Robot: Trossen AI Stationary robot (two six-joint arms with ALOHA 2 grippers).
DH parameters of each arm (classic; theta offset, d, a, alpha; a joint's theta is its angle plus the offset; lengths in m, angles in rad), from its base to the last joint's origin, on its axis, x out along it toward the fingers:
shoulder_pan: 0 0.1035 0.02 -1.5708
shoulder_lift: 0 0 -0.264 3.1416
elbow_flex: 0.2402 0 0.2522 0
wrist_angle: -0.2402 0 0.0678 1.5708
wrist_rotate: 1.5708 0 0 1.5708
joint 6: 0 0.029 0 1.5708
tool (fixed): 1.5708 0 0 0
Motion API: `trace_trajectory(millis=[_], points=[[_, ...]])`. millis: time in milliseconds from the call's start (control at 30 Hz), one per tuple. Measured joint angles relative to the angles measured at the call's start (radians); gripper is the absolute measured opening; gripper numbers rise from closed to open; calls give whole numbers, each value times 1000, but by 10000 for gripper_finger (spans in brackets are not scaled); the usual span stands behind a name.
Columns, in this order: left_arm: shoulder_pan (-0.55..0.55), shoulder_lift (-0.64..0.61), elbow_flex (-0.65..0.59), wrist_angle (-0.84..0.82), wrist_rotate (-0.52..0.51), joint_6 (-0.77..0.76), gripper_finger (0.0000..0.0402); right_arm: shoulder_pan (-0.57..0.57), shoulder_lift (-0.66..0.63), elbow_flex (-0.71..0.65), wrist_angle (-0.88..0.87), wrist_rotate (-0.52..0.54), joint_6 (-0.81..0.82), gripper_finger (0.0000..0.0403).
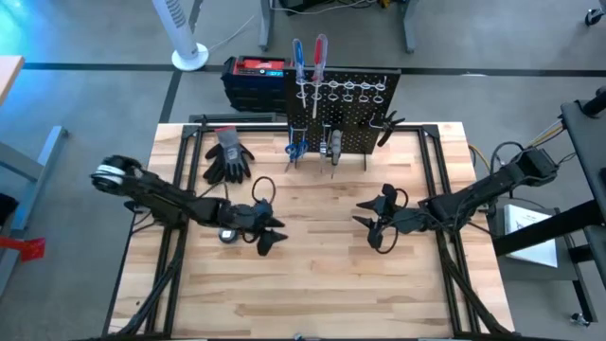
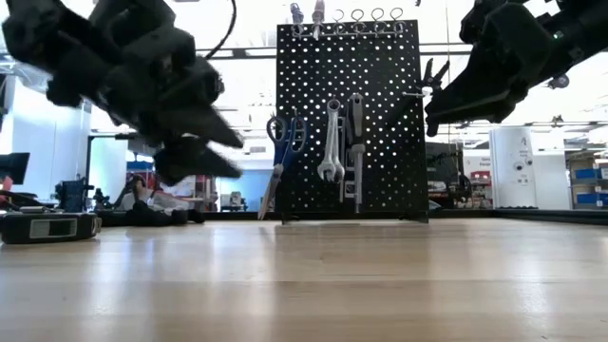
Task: Hang tools onto peg board
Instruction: Hang the right silver wrench on the peg board
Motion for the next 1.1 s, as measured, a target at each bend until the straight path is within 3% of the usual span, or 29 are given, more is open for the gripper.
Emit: trace_trajectory(millis=[267, 500, 633, 800, 967, 1100], points=[[-53, -153, 179, -894, -48, -283, 231, 0, 36, 0, 2, 3, 38, 183], [-116, -165, 360, -1320, -58, -286, 231, -12, 53, 0, 52, 51, 33, 187], [-123, -163, 394, -1387, -58, -181, 236, -13, 62, 0, 68, 48, 10, 215], [-123, -147, 351, -1395, -58, -97, 269, -16, 97, 0, 95, -8, 21, 277], [-123, -125, 281, -1400, -57, -84, 312, -15, 149, 0, 100, -12, 68, 334], [-123, -122, 250, -1366, -52, -89, 333, -16, 187, 0, 122, -12, 72, 355]])
